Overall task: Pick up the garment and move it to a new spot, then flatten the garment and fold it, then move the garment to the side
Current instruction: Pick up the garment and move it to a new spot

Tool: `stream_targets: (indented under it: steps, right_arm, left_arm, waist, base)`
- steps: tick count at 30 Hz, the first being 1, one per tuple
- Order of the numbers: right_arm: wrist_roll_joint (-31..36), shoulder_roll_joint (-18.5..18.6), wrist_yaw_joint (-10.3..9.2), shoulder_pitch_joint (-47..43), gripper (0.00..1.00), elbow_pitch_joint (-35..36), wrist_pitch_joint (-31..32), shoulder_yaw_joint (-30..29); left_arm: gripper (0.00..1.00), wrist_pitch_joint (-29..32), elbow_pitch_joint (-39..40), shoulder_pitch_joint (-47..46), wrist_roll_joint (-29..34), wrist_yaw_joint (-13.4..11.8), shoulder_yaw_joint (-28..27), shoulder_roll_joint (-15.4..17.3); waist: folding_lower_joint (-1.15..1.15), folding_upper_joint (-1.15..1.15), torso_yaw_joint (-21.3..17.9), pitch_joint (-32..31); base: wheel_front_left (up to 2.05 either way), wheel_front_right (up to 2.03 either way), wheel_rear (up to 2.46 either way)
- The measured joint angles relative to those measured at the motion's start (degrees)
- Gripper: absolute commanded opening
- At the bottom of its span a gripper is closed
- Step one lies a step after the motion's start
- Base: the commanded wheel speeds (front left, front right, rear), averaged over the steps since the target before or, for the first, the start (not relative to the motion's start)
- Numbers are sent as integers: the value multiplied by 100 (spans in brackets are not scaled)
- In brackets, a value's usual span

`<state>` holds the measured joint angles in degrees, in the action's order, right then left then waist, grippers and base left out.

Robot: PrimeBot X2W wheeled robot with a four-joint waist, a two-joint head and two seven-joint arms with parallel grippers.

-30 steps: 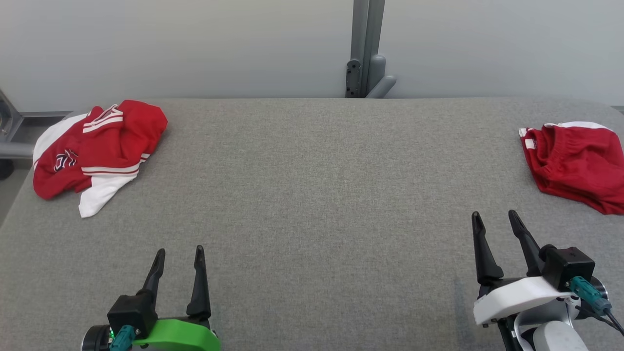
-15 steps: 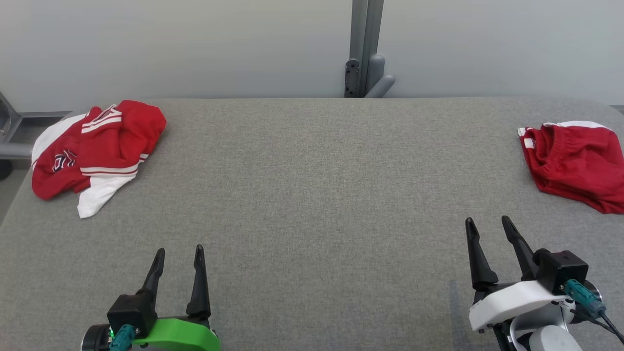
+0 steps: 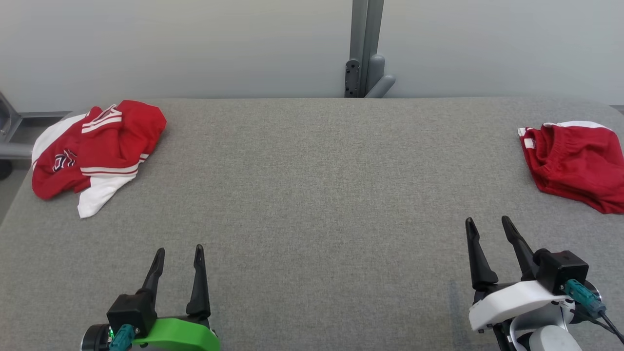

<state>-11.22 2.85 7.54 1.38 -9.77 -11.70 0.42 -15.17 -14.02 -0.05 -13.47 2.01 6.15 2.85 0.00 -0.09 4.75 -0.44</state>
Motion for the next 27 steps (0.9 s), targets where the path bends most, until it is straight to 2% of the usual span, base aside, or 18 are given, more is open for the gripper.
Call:
stream_targets:
  steps: [6,11,27]
  right_arm:
    - [-24,0,0,8,100,32,-49,109]
    - [-44,0,0,7,100,33,-60,154]
    - [-247,0,0,-17,100,-109,-146,269]
  left_arm:
    - [100,0,9,-6,-1,-7,-64,-1]
    - [100,0,24,-35,0,-25,-70,-4]
    - [100,0,207,165,77,-49,-481,87]
  waist:
    - [0,0,74,2]
    - [0,0,337,-14]
    - [0,0,1953,-87]
  base:
    - [0,0,0]
    - [0,0,0]
    - [0,0,0]
